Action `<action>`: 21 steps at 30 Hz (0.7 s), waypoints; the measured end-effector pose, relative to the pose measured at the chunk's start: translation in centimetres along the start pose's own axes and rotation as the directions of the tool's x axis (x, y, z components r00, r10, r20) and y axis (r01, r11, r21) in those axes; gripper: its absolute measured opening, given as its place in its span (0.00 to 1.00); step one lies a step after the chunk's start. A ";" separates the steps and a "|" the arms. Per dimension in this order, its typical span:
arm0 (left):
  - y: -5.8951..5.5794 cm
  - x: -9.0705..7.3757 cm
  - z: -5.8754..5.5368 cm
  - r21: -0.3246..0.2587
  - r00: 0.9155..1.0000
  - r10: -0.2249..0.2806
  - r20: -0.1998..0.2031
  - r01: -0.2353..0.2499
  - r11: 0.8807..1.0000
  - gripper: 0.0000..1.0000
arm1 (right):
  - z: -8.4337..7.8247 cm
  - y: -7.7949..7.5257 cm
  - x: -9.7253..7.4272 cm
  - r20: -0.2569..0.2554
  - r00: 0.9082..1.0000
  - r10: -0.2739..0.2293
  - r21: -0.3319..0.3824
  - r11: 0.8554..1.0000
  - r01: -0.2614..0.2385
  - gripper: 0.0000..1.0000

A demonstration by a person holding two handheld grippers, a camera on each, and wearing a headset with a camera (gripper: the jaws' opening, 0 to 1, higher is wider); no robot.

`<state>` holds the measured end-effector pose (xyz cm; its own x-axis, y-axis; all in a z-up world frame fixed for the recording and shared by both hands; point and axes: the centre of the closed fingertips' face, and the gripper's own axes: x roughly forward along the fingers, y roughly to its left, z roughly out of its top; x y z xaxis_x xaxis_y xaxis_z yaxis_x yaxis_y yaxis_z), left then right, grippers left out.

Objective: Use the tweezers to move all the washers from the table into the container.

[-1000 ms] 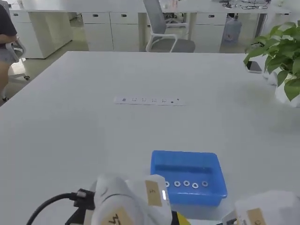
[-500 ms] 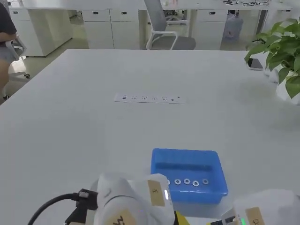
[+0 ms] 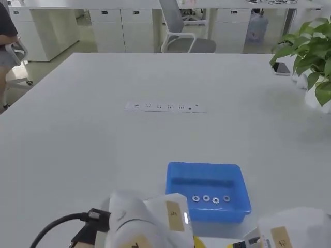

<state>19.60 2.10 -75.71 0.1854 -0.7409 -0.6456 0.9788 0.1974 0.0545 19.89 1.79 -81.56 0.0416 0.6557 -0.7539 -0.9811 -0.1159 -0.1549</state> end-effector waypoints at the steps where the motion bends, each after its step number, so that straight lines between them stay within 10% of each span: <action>1: 0.1 -0.1 0.0 -0.008 1.000 -0.001 0.002 0.001 1.000 0.00 | 0.0 0.1 0.0 0.002 1.000 0.002 0.006 1.000 -0.002 0.03; 21: -0.1 0.0 -0.3 0.011 1.000 -0.008 -0.026 0.008 1.000 0.00 | -0.3 0.2 0.4 -0.011 1.000 0.008 0.011 1.000 -0.008 0.04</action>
<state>19.43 2.24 -75.95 0.1756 -0.7252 -0.6658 0.9811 0.1846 0.0578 19.79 1.76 -82.08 0.0355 0.6466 -0.7620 -0.9835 -0.1128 -0.1415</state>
